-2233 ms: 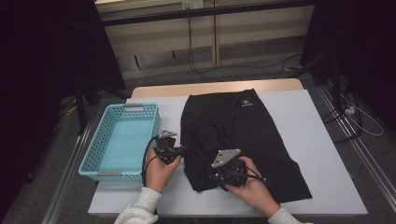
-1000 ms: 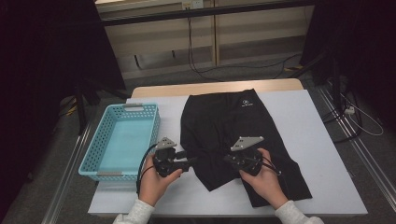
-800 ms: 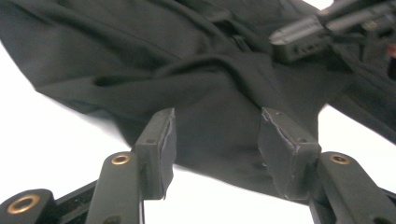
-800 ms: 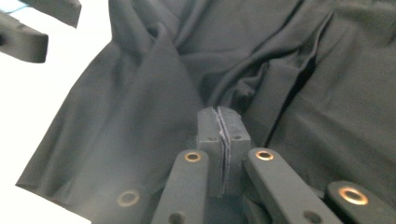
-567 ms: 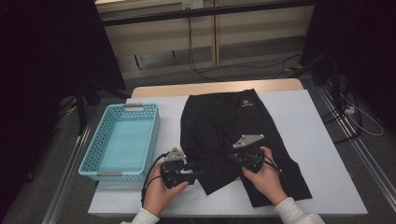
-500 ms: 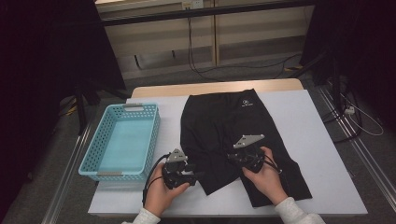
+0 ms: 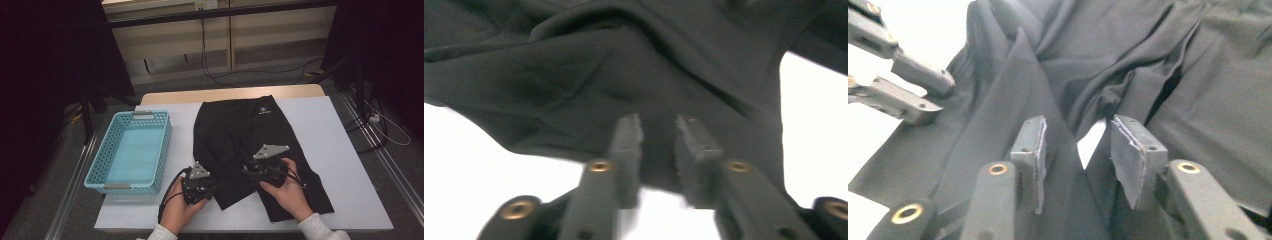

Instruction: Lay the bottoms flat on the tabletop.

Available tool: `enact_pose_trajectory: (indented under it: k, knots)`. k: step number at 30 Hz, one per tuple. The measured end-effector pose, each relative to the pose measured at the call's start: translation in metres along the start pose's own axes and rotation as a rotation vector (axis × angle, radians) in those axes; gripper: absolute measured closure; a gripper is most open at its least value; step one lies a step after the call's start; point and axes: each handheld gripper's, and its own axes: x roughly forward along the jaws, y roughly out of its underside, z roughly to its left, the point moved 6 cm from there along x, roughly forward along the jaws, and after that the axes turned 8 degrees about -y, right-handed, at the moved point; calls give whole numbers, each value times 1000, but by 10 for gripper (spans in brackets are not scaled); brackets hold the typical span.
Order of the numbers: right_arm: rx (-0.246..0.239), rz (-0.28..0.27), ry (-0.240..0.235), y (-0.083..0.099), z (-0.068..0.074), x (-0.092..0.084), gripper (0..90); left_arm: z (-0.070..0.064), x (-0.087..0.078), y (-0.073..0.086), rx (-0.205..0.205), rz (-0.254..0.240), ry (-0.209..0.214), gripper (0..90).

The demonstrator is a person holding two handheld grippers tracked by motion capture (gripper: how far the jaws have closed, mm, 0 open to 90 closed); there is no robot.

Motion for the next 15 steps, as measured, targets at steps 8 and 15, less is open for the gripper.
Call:
enact_pose_trajectory:
  k: [8, 15]
  knots:
    - [15, -31, 5, 1, -2, -11, 544, -2, 0, 0, -19, 20, 21, 900]
    - [27, -31, 0, 2, -2, -12, 511, -4, -3, 0, -26, 40, 40, 900]
